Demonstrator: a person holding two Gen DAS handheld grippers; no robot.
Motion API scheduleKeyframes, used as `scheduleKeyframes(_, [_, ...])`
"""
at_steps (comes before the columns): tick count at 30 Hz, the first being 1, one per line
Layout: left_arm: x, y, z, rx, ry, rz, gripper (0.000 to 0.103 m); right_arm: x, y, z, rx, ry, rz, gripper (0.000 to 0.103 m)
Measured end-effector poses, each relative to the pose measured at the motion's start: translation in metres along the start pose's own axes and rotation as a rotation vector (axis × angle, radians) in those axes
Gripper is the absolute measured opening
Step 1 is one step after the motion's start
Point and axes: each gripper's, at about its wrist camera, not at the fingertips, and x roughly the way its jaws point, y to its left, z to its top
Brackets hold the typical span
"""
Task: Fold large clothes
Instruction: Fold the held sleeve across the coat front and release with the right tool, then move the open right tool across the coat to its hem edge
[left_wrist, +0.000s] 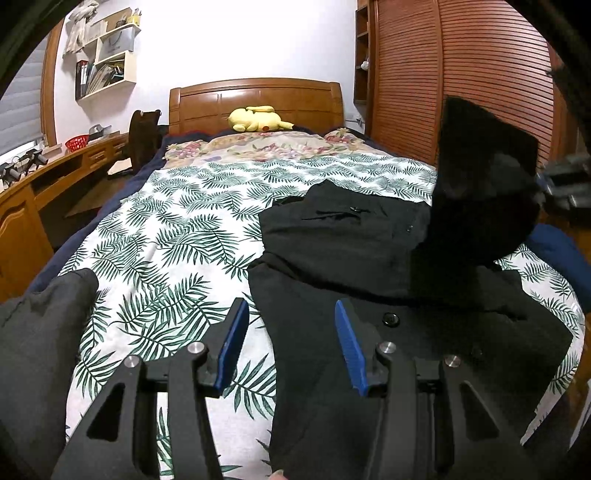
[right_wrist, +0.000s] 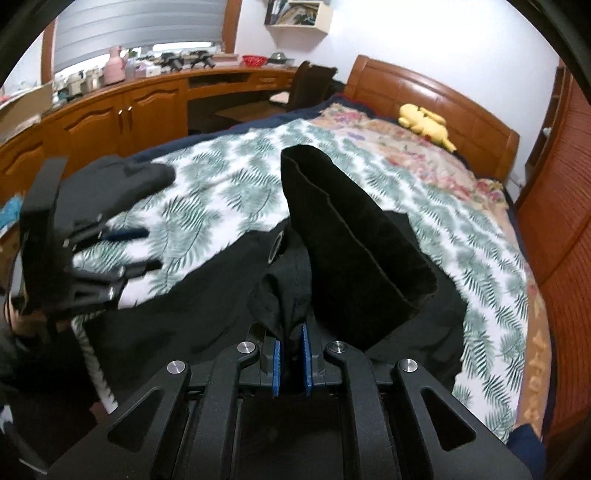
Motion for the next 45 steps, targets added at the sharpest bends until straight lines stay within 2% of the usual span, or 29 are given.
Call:
scheduleKeyframes(3, [0.001, 0.0, -0.001, -0.001, 0.005, 0.004, 0.047, -0.004, 0.008, -0.01, 0.012, 0.013, 0.012, 0.012])
scheduleKeyframes(4, [0.0, 0.0, -0.001, -0.001, 0.004, 0.003, 0.047, -0.007, 0.011, -0.013, 0.011, 0.011, 0.017, 0.02])
scheduleKeyframes(7, [0.0, 0.0, -0.001, -0.002, 0.003, 0.004, 0.047, -0.013, 0.019, -0.019, 0.018, 0.018, 0.054, 0.052])
scheduleKeyframes(8, [0.0, 0.0, -0.001, -0.002, 0.003, 0.004, 0.047, -0.015, 0.021, -0.022, 0.016, 0.014, 0.057, 0.054])
scheduleKeyframes(13, [0.0, 0.0, -0.001, -0.002, -0.001, 0.002, 0.047, -0.021, 0.025, -0.033, 0.013, 0.01, 0.077, 0.055])
scheduleKeyframes(17, [0.0, 0.001, -0.002, 0.0, -0.001, 0.006, 0.047, -0.012, 0.019, -0.04, 0.023, 0.001, 0.055, 0.055])
scheduleKeyframes(18, [0.0, 0.001, -0.002, 0.0, -0.001, 0.007, 0.047, -0.006, 0.018, -0.04, 0.024, 0.004, 0.042, 0.055])
scheduleKeyframes(20, [0.0, 0.001, -0.002, 0.002, -0.001, 0.008, 0.047, 0.011, 0.015, -0.044, 0.037, 0.016, 0.039, 0.047])
scheduleKeyframes(23, [-0.001, 0.002, -0.003, 0.002, 0.002, 0.011, 0.047, 0.045, 0.015, -0.051, 0.078, 0.055, 0.055, 0.046])
scheduleKeyframes(28, [-0.004, 0.006, -0.005, 0.0, 0.003, 0.016, 0.047, 0.095, 0.036, -0.067, 0.138, 0.11, 0.133, 0.045])
scheduleKeyframes(32, [-0.007, 0.01, -0.006, -0.007, 0.001, 0.019, 0.047, 0.112, 0.065, -0.08, 0.124, 0.145, 0.205, 0.045])
scheduleKeyframes(37, [-0.009, 0.008, -0.006, -0.006, -0.005, 0.017, 0.047, 0.111, 0.085, -0.087, 0.088, 0.169, 0.229, 0.046])
scheduleKeyframes(42, [-0.009, 0.005, -0.007, 0.001, 0.0, 0.009, 0.047, 0.095, 0.075, -0.085, 0.095, 0.151, 0.21, 0.045])
scheduleKeyframes(45, [-0.01, 0.003, -0.007, 0.008, -0.001, 0.0, 0.047, 0.077, 0.061, -0.09, 0.107, 0.123, 0.169, 0.045])
